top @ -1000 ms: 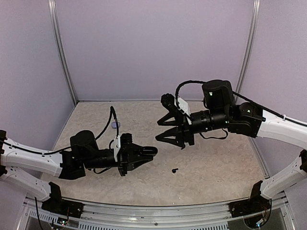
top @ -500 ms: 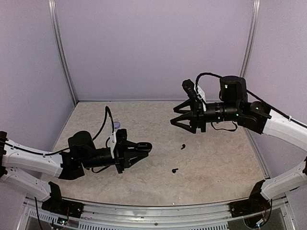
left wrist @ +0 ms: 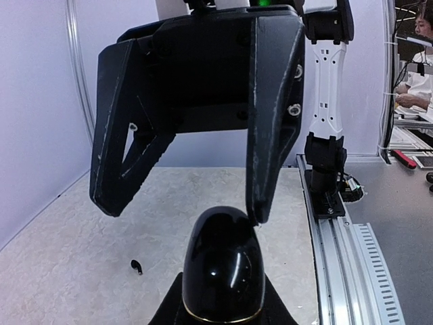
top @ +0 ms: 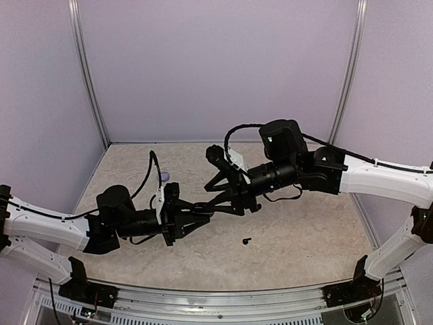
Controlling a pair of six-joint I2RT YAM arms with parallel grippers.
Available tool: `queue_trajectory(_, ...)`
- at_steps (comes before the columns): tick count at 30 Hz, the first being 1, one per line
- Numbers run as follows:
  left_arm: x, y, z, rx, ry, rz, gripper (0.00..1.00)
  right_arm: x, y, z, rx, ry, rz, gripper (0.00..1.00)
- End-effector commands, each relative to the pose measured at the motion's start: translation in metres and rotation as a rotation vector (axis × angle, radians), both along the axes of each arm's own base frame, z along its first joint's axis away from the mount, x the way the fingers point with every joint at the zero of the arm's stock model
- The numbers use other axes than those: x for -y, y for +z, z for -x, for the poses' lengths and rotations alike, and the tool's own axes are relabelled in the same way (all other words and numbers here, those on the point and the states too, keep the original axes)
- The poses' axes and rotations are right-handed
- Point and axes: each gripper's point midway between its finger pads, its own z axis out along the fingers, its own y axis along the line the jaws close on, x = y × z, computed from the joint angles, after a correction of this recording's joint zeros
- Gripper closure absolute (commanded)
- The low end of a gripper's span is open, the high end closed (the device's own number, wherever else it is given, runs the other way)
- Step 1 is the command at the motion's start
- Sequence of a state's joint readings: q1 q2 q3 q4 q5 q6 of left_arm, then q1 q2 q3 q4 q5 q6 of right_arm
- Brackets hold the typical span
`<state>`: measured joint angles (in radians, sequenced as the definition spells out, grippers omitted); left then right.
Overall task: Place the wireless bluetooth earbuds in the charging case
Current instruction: Open the charging case.
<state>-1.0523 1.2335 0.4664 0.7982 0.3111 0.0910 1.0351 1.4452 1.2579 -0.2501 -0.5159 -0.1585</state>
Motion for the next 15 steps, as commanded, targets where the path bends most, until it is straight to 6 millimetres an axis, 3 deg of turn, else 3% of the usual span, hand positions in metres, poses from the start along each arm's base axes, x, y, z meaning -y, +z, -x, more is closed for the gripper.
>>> queue_trajectory(1,0.001,0.016,0.002,0.015,-0.022,0.046,1.0,-0.009,0.001,0.002,0.022,0.012,0.02,0.46)
queue_trajectory(8,0.001,0.017,0.002,0.015,-0.025,0.049,1.0,-0.007,0.001,0.001,0.032,0.006,0.025,0.48)
queue_trajectory(15,0.001,0.018,0.002,0.014,-0.025,0.048,1.0,-0.012,-0.014,0.006,0.042,0.012,0.087,0.51)
